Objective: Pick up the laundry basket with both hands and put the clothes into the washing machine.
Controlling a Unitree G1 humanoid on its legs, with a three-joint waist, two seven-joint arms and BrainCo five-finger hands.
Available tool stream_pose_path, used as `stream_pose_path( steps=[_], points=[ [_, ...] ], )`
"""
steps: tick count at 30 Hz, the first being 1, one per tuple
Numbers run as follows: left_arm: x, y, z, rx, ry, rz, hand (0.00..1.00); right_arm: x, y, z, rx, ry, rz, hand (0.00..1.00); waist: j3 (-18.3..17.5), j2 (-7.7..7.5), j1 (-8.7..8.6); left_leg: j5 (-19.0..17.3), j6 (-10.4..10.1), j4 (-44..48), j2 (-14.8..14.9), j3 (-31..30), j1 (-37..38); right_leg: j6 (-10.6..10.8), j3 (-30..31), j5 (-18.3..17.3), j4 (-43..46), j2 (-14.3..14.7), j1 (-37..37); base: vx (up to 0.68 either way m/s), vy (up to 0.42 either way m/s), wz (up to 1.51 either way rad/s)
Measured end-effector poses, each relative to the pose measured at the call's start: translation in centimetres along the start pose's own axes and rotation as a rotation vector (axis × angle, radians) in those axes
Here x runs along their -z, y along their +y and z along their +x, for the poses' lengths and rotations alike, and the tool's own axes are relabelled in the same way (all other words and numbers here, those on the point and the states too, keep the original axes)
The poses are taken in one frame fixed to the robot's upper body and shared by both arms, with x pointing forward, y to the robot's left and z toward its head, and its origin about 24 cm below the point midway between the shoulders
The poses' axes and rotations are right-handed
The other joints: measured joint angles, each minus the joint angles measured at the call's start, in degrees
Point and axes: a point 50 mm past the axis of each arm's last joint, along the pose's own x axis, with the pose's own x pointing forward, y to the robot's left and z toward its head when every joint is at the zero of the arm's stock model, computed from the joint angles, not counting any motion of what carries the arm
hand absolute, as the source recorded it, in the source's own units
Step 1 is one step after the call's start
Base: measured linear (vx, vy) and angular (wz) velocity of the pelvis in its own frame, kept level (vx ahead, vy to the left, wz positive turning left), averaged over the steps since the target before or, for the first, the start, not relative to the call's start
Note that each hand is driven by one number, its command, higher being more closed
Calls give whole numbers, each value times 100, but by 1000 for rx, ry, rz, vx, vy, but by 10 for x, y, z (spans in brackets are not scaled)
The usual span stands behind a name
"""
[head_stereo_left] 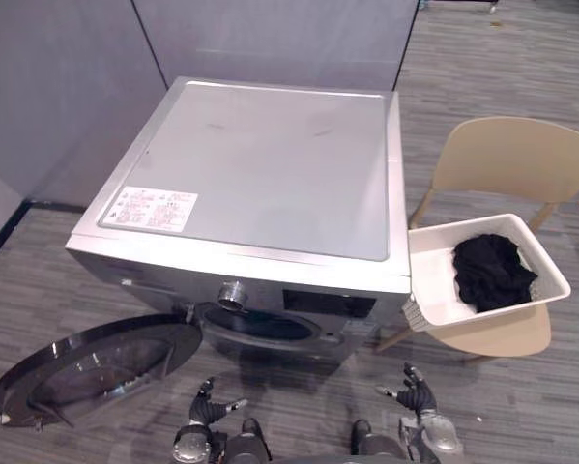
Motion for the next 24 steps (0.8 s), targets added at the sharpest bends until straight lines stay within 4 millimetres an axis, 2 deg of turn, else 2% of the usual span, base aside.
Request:
stream_pose_path(
  steps=[5, 7, 8, 9, 10, 11, 12, 13, 15, 16, 17, 18, 19, 20, 21, 22, 23, 24],
  points=[
    [-5, -6, 3, 28, -8, 27, 0, 3, -1, 0, 4, 14, -2, 0, -25, -39, -4, 162, 17, -449, -95, 228, 260, -18, 478, 476, -592, 89, -21, -70, 26, -47],
    [-3, -6, 2, 31, -3, 46, 0, -5, 1, 4, 0, -8, -1, 0, -27, -62, -2, 160, 17, -450, -92, 503, 271, -20, 889, 664, -665, 137, -257, -123, 19, -115],
    [-3, -6, 3, 29, -2, 48, 0, -15, 4, 8, -6, -32, -2, 0, -13, -89, -13, 105, 28, -405, -74, 763, 233, -89, 962, 828, -759, 163, -468, -105, 10, -106],
    [-4, -5, 4, 27, -6, 50, 0, -21, 6, 10, -10, -48, -1, 0, 2, -115, -22, 46, 65, -360, -54, 922, 195, -428, 798, 765, -830, 151, -543, -160, 61, -207],
    [-5, -5, 4, 32, 0, 69, 0, -32, 11, 15, -12, -71, -3, 0, -6, -16, 108, -387, 67, -320, 49, 1054, 139, -1710, -792, 346, -1051, 58, -639, -108, 57, -184],
    [-4, -5, 4, 32, 2, 71, 0, -36, 13, 16, -17, -82, -3, 0, -8, -3, 156, -385, 108, -343, 80, 1098, 158, -1828, -1161, 239, -1061, 17, -636, -120, 85, -282],
    [-3, -3, 4, 33, 7, 84, 0, -49, 23, 20, -48, -120, -9, 0, 27, -47, 261, -226, 204, -205, 273, 1576, 275, -1672, -2528, 180, -505, -326, -796, -25, -9, -250],
    [-3, 2, 5, 36, 12, 112, 0, -55, 29, 21, -68, -136, -21, 0, 21, -119, 276, -360, 155, 52, 395, 2155, 422, -1619, -3434, 14, 279, -761, -910, -8, -30, -261],
    [-7, 5, 7, 31, 1, 126, 0, -55, 29, 21, -68, -138, -24, 0, -14, -199, 287, -521, 19, 502, 582, 2620, 622, -1603, -3654, 91, 1125, -1022, -890, 59, -155, -171],
    [-10, 6, 9, 31, -10, 137, 0, -52, 28, 20, -66, -129, -25, 0, -56, -276, 247, -585, -70, 644, 583, 2768, 726, -1202, -3546, 253, 1076, -974, -768, 78, -229, -165],
    [-18, 1, 11, 39, -30, 132, 0, -54, 23, 21, -57, -134, -36, 0, -40, -200, 233, -746, -129, 814, 800, 2821, 854, -679, -3255, 371, 886, -655, -769, 65, -182, -130],
    [-22, -1, 12, 42, -42, 128, 0, -56, 22, 22, -55, -141, -43, 0, 6, -92, 225, -802, -189, 935, 935, 2865, 899, -688, -3109, 366, 811, -478, -798, 61, -173, -152],
    [-27, -4, 14, 48, -58, 119, 0, -58, 22, 23, -58, -149, -57, 0, 58, 14, 223, -825, -213, 1334, 1226, 3002, 919, -770, -2836, 247, 796, -262, -915, 84, -167, -151],
    [-28, -8, 13, 53, -60, 106, 0, -58, 20, 23, -64, -149, -80, 0, 103, 94, 225, -798, 93, 2033, 1580, 2885, 822, -828, -2562, 170, 817, -41, -963, 72, -128, -150],
    [-27, -11, 12, 59, -57, 97, 0, -55, 18, 22, -61, -141, -85, 0, 133, 141, 222, -720, 475, 2476, 1749, 2665, 689, -865, -2443, 140, 800, 122, -931, 103, -180, -129],
    [-26, -17, 11, 73, -55, 86, 0, -51, 17, 21, -58, -130, -89, 0, 195, 197, 223, -582, 835, 3164, 1942, 2035, 425, -889, -2224, 124, 677, 282, -819, 102, -142, -129],
    [-23, -28, 7, 98, -54, 65, 0, -50, 13, 21, -49, -128, -96, 0, 308, 227, 228, -916, 369, 3752, 1579, 711, -113, -904, -1954, 116, 464, 467, -639, 136, -149, -125],
    [-23, -31, 6, 107, -55, 66, 0, -51, 11, 21, -44, -130, -100, 0, 318, 284, 243, -1018, 212, 3808, 1334, 310, -307, -915, -1870, 112, 392, 506, -568, 168, -71, -127]
  ],
)
